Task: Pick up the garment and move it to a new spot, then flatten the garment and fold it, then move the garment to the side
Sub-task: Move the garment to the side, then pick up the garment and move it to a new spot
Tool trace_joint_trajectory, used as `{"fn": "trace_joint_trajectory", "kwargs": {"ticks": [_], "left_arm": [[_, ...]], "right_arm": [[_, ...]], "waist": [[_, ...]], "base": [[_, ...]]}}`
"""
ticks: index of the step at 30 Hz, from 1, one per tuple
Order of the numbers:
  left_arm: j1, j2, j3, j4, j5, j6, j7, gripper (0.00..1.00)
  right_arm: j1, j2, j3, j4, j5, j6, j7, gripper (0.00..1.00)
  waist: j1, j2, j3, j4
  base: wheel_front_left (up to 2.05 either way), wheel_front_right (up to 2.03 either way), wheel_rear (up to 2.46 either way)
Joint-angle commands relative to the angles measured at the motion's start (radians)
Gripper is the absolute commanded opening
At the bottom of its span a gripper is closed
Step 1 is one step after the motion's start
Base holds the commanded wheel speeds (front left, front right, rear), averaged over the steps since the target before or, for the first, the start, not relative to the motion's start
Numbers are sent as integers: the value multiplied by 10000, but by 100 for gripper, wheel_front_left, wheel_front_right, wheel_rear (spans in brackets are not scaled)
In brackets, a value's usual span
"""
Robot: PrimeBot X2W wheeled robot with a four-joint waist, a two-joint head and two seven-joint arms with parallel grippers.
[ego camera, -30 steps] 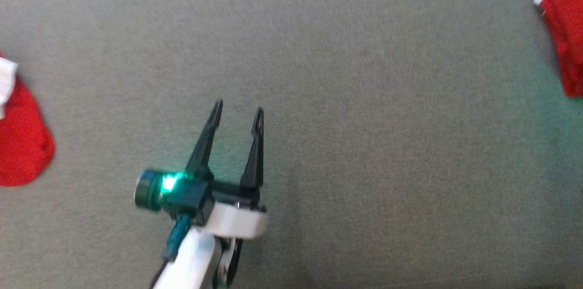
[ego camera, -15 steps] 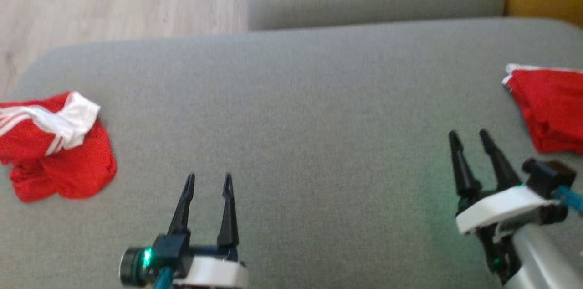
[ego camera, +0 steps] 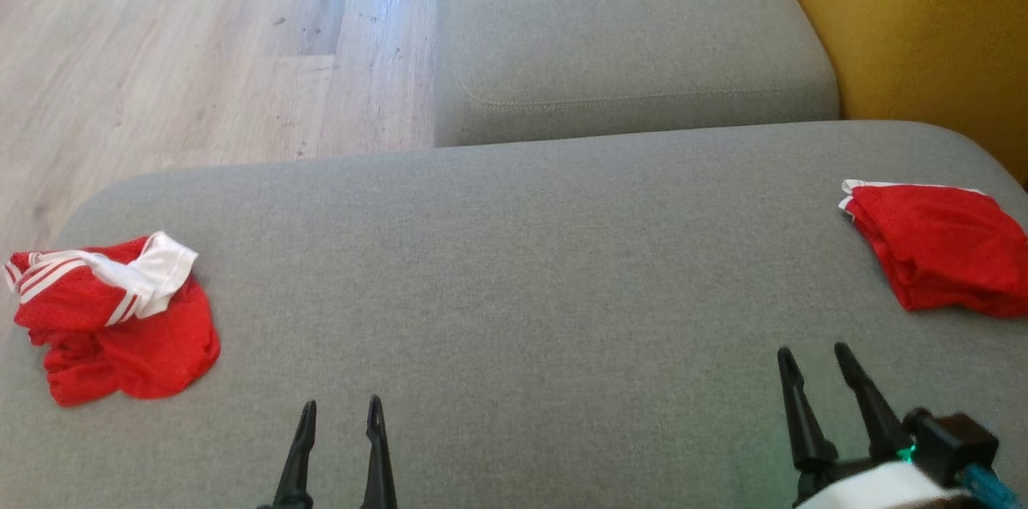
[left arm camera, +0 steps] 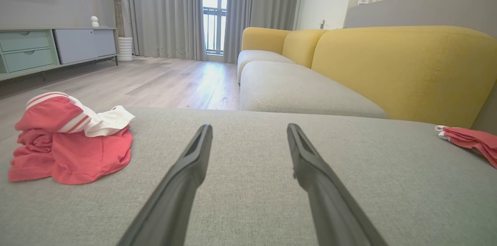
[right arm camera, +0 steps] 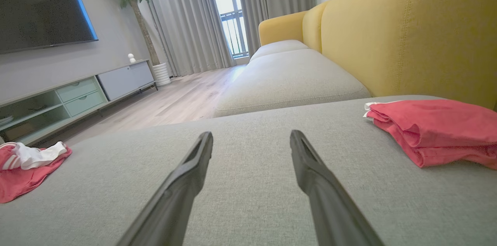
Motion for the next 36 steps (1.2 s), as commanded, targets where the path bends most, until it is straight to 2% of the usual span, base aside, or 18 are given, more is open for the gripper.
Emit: {"fn": "trace_joint_trajectory", "kwargs": {"ticks": [1,8,26,31,36], "left_arm": [[-343,-30,437,-373,86,-22,-53,100],[-97,-30,555,-394,254,-125,-53,100],[-134,-30,568,-296,315,-231,-53,100],[-240,-30,567,-241,397,-279,-53,100],[-274,-30,719,-169,504,-326,-53,100]], "right_arm": [[-342,-60,122,-440,-94,-9,-108,100],[298,94,13,-773,-255,-9,-109,100],[450,154,-68,-821,-236,-9,-110,100],[513,255,4,-849,-200,-9,-110,100],[442,427,382,-893,-77,-9,-110,100]], "waist": [[2,-1,-39,-5],[2,-1,-78,32],[2,-1,-126,242],[2,-1,-91,712],[2,-1,20,1594]], "base": [[0,0,0],[0,0,0],[0,0,0],[0,0,0],[0,0,0]]}}
